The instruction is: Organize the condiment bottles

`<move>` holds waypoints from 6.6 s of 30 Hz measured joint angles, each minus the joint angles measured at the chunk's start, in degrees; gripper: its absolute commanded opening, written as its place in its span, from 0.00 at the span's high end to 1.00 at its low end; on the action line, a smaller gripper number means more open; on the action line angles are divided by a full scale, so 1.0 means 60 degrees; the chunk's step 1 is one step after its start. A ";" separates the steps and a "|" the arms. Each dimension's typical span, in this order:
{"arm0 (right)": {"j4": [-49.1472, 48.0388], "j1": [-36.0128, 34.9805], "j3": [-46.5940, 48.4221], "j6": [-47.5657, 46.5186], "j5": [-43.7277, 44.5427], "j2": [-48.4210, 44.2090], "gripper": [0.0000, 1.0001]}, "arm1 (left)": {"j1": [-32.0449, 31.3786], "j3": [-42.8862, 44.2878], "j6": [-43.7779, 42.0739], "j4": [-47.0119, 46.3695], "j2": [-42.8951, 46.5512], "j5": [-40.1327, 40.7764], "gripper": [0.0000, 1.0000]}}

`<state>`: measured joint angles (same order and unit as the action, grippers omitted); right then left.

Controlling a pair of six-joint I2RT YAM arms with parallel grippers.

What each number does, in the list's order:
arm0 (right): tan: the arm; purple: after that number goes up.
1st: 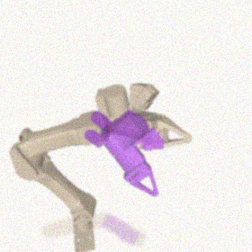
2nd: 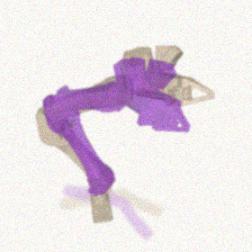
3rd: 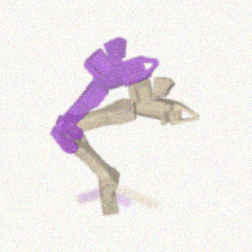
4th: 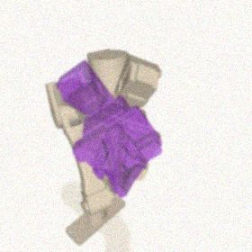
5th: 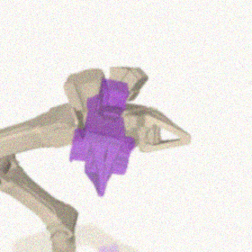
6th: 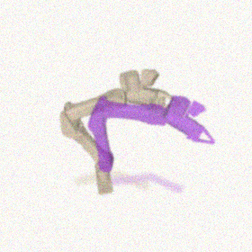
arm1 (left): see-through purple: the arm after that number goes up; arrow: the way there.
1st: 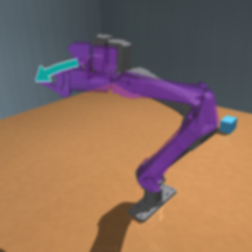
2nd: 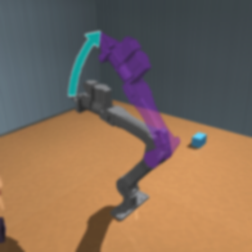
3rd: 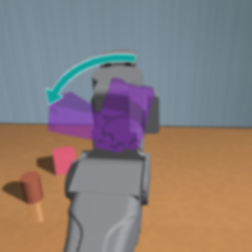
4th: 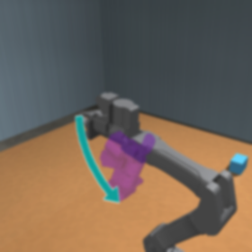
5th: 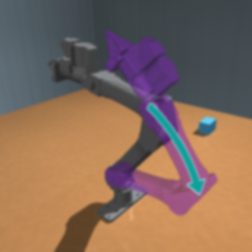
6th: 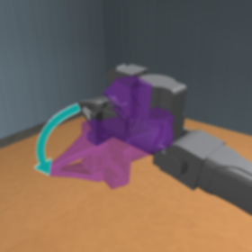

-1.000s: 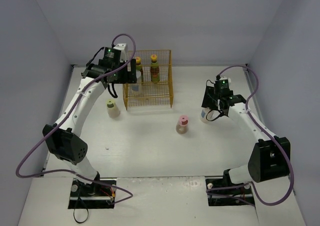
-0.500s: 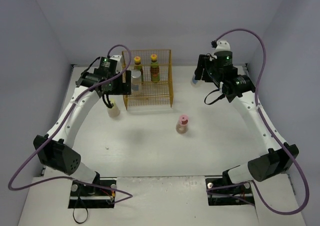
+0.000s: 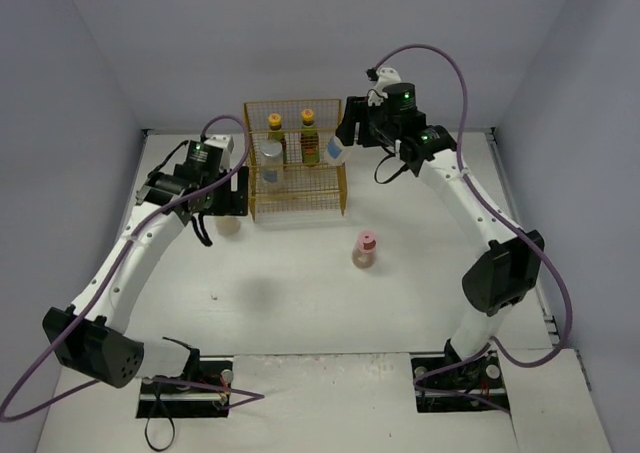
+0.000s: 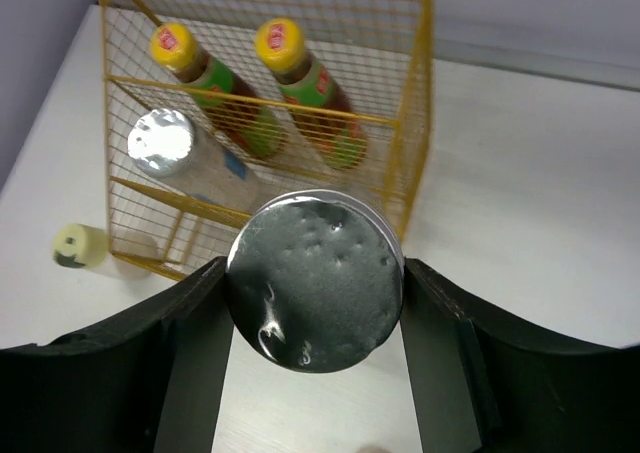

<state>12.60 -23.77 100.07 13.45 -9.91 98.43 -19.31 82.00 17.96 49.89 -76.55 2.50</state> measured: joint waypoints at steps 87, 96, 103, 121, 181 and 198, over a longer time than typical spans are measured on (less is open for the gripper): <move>-0.0346 -0.0991 -0.6502 -0.0907 0.0776 -0.2605 0.10 | 0.0000 -0.1486 -0.0058 -0.1362 -0.0178 0.0408 0.20; -0.0069 -0.1009 -0.6870 -0.0426 0.0678 -0.2597 0.14 | 0.0000 -0.1432 -0.0058 -0.1344 -0.0255 0.0408 0.20; 0.0153 -0.1151 -0.7093 -0.0229 0.0619 -0.2401 0.24 | 0.0000 -0.1355 -0.0058 -0.1330 -0.0375 0.0408 0.20; 0.1366 -0.1730 -0.4776 -0.0222 0.0823 -0.2189 1.00 | 0.0000 -0.1195 -0.0058 -0.1304 -0.0430 0.0408 0.20; -0.0474 -0.1716 -0.0463 0.0346 0.1872 0.2758 0.75 | 0.0000 -0.2084 0.0087 -0.1137 0.0546 0.0484 0.20; 0.0546 -0.1727 -0.0353 0.0270 0.1585 0.2120 0.23 | 0.0007 -0.2259 0.0015 -0.1526 0.0594 0.0594 0.20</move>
<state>15.88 -34.13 97.95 15.07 -0.40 111.15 -19.27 68.45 18.04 40.73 -72.99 6.07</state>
